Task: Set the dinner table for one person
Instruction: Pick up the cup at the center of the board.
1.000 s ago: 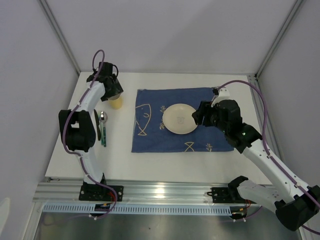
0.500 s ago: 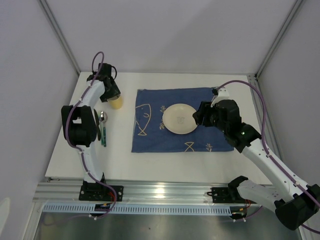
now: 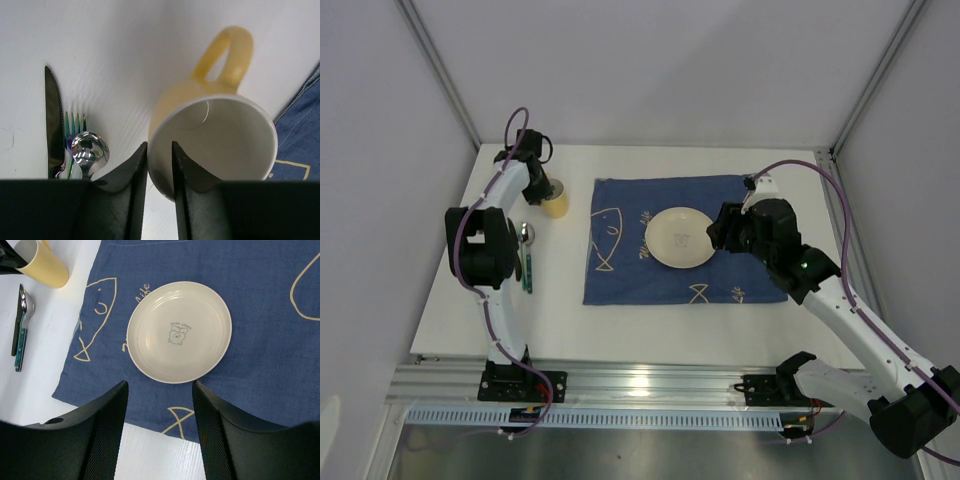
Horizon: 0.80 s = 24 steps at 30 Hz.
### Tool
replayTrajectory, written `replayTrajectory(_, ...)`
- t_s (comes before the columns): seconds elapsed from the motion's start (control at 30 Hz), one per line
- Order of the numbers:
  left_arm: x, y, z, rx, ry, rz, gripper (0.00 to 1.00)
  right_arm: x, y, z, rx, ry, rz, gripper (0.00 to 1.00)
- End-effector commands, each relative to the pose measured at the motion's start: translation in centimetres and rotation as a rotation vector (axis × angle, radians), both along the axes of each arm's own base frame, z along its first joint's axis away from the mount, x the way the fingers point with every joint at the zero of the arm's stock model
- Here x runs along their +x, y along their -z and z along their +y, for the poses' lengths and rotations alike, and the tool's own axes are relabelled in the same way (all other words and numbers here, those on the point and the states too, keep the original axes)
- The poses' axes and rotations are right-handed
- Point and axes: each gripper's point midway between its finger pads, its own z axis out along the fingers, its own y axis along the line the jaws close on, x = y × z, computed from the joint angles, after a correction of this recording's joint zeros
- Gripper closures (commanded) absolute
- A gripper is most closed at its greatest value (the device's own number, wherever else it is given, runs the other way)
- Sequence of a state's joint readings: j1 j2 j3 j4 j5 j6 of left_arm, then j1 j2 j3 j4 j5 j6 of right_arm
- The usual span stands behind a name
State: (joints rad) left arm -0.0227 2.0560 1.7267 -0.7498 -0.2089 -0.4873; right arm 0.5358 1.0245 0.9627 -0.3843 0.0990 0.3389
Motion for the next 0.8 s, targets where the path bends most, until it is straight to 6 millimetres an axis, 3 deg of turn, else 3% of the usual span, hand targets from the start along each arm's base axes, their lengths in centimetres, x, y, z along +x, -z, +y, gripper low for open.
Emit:
replayTrajectory(0.0, 0.6, 0.0, 0.0, -0.022, 0.02, -0.001, 0.73, 0.4, 0.1, -0.1, -0.014, 0.009, -0.016, 0.42)
replayTrajectory(0.17, 0.5, 1.2, -0.1, -0.04, 0.033, 0.025, 0.99, 0.3, 0.1, -0.1, -0.016, 0.012, -0.015, 0.43)
replayTrajectory(0.43, 0.5, 0.9, 0.0, -0.033, 0.035, 0.018, 0.99, 0.4, 0.2, -0.2, -0.021, 0.015, -0.016, 0.43)
replayTrajectory(0.63, 0.5, -2.3, 0.0, -0.024, 0.046, -0.04, 0.99, 0.5, 0.3, 0.1, -0.022, 0.001, -0.016, 0.43)
replayTrajectory(0.77, -0.8, -4.6, -0.4, -0.028, 0.059, -0.073, 0.99, 0.8, 0.1, 0.5, -0.011, -0.013, -0.021, 0.43)
